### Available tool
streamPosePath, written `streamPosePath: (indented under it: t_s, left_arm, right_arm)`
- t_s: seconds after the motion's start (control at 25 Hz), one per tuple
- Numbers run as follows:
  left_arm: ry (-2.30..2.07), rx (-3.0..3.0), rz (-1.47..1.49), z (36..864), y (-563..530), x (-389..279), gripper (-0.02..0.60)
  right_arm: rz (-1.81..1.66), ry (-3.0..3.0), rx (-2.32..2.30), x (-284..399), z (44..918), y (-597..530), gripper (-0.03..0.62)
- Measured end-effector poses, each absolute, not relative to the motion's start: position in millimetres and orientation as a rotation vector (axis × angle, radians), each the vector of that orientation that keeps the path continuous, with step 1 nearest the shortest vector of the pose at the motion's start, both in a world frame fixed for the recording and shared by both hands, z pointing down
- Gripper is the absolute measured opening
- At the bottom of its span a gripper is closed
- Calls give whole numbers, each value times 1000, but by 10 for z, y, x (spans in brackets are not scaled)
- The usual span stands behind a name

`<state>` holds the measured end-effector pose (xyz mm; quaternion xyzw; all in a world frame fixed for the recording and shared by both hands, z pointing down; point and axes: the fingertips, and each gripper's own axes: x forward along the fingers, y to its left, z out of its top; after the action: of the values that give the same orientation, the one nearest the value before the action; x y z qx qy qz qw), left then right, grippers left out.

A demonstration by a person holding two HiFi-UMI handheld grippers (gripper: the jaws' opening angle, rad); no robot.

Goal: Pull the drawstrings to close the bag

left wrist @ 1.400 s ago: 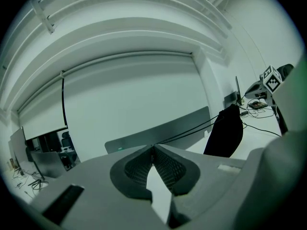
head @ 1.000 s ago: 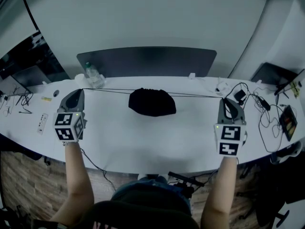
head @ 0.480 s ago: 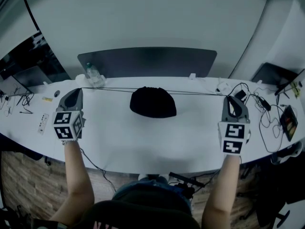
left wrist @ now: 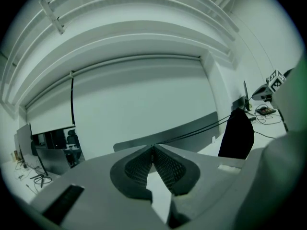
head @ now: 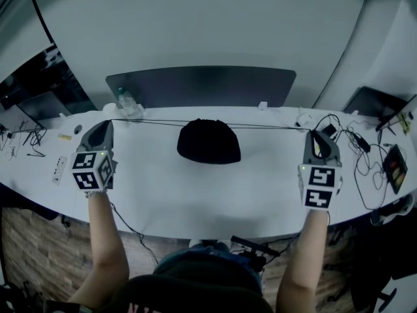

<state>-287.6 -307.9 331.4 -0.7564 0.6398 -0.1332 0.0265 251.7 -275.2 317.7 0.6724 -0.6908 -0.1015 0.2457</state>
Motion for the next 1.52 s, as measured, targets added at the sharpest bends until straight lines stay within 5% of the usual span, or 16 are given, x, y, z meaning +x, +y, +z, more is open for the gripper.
streamPosePath:
  t_s: [0.76, 1.52]
  left_arm:
    - [2006, -2325, -18, 2438, -3512, -2599, 11]
    - [1829, -2584, 76, 2886, -3073, -1944, 12]
  right_arm:
    - [-401, -1943, 2064, 2432, 2207, -3150, 8]
    - [-232, -2283, 1824, 1476, 2886, -2757, 8]
